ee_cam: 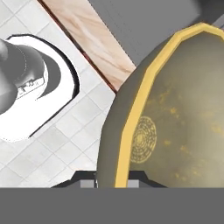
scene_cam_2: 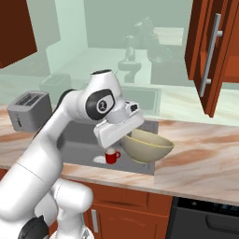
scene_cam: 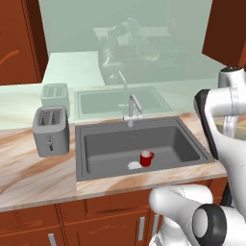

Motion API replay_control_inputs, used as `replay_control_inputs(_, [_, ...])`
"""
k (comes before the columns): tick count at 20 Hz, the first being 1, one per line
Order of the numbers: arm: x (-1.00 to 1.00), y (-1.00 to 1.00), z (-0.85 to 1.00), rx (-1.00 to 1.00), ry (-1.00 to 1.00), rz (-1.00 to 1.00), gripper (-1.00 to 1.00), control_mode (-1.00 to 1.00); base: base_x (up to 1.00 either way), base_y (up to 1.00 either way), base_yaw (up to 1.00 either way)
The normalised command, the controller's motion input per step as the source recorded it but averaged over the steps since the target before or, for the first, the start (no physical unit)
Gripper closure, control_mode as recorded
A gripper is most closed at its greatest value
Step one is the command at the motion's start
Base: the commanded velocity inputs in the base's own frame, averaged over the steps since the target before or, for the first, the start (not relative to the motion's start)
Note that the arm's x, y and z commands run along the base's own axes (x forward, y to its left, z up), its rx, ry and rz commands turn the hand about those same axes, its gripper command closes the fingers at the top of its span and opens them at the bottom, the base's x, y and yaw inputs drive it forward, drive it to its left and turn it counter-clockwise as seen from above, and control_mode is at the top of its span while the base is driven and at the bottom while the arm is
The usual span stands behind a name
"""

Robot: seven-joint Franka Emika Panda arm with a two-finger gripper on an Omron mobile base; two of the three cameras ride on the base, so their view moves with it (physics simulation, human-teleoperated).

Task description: Pick the mug and place it in the sink. Pick the bowl and place it in the open cabinet and then close the cabinet.

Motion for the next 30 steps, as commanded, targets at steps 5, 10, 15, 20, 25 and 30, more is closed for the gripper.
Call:
replay_control_inputs(5, [0.0,0.1,0.26,0.0,-0.01,0.24,1.0,-1.0,0.0,0.0,0.0])
replay_control_inputs(10, [-0.04,0.0,0.18,0.0,-0.09,0.2,1.0,-1.0,0.0,0.0,0.0])
replay_control_inputs(15, [-0.23,0.0,0.18,0.0,-0.17,0.15,1.0,-1.0,0.0,0.0,0.0])
replay_control_inputs(20, [-0.27,0.12,0.1,0.05,-0.22,0.07,1.0,-1.0,0.0,0.0,0.0])
replay_control_inputs(25, [-0.17,0.25,0.25,0.04,-0.17,0.09,1.0,-1.0,0.0,0.0,0.0])
replay_control_inputs(30, [-0.05,0.81,0.35,0.0,-0.05,0.15,1.0,-1.0,0.0,0.0,0.0])
